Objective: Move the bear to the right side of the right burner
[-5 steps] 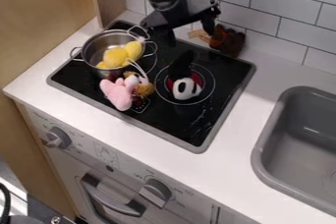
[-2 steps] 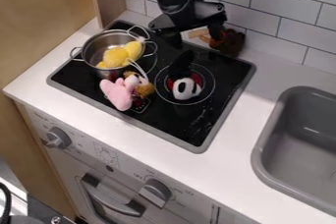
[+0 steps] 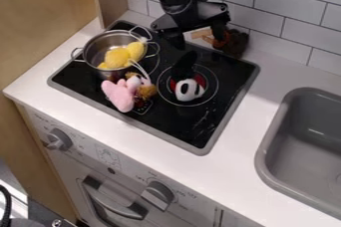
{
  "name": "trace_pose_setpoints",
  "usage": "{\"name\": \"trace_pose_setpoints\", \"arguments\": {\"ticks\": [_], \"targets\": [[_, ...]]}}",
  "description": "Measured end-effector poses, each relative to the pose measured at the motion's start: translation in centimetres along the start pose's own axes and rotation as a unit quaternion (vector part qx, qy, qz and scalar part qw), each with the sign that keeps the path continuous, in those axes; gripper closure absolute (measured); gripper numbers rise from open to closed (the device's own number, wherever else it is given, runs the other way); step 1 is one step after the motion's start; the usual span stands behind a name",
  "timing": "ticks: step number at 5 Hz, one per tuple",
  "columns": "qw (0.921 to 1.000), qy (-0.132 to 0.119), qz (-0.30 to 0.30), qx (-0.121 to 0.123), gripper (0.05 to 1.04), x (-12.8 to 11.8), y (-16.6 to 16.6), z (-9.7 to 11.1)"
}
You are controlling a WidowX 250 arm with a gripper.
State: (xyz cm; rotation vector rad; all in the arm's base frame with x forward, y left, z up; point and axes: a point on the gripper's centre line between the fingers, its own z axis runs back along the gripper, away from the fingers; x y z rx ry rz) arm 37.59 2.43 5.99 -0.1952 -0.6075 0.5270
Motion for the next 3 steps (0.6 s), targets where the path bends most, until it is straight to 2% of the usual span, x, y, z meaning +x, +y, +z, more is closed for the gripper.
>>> {"name": "trace_pose_setpoints", "arguments": {"ticks": [1,2,3], "targets": [[0.9996,-0.013,0.022,-0.009,0.085,-0.5,-0.8,-1.6],[0.9992,-0.025,0.026,-0.014,0.085,-0.9,-1.8,-2.2],[0.9992,-0.025,0.029,-0.008,0.085,-1.4,-2.0,-2.5]]}}
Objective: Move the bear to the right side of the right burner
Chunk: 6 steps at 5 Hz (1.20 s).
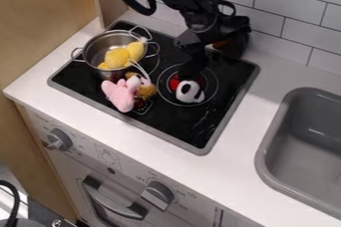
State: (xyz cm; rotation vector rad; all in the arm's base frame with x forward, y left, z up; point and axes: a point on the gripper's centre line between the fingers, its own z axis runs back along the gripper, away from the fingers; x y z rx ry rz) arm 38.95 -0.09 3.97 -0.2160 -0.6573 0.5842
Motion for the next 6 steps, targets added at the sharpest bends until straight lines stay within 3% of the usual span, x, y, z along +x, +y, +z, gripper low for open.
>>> {"name": "trace_pose_setpoints", "arguments": {"ticks": [3,6], "targets": [[0.9990,-0.040,-0.006,-0.021,0.085,-0.4,-0.3,-2.5],[0.9884,-0.132,-0.040,-0.064,0.086,1.2,-1.7,-5.0]]}}
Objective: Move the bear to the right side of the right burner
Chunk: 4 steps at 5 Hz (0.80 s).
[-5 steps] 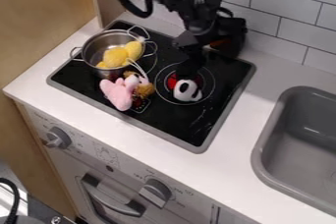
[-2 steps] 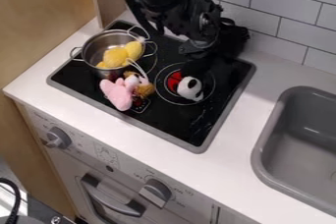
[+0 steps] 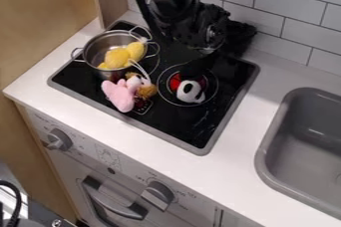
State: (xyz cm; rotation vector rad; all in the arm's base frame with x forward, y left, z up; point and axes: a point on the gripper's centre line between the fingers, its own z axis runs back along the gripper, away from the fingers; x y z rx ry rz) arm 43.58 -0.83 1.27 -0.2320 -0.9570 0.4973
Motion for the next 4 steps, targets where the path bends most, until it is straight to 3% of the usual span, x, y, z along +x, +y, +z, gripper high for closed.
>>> {"name": "trace_pose_setpoints", "arguments": {"ticks": [1,2,4], "targets": [[0.9999,-0.010,0.006,0.001,0.130,0.12,-0.21,-0.29],[0.9993,0.009,0.022,0.028,0.337,-0.12,-0.40,-0.48],[0.9958,0.051,0.057,0.050,0.655,-0.09,-1.05,0.24]]}}
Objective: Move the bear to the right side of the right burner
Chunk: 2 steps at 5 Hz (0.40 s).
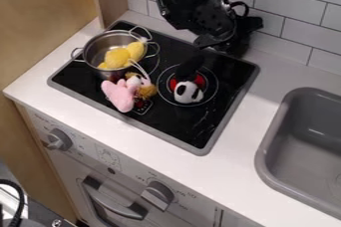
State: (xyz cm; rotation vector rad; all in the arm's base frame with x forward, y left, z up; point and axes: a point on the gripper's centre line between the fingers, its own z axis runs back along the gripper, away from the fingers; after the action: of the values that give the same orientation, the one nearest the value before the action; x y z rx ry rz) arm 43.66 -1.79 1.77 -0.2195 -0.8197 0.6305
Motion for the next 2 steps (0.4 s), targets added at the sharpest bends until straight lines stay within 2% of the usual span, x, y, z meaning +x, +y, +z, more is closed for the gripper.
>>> {"name": "trace_pose_setpoints", "arguments": {"ticks": [2], "targets": [[0.9997,0.017,0.015,-0.004,0.841,-0.02,-0.50,0.49]]}}
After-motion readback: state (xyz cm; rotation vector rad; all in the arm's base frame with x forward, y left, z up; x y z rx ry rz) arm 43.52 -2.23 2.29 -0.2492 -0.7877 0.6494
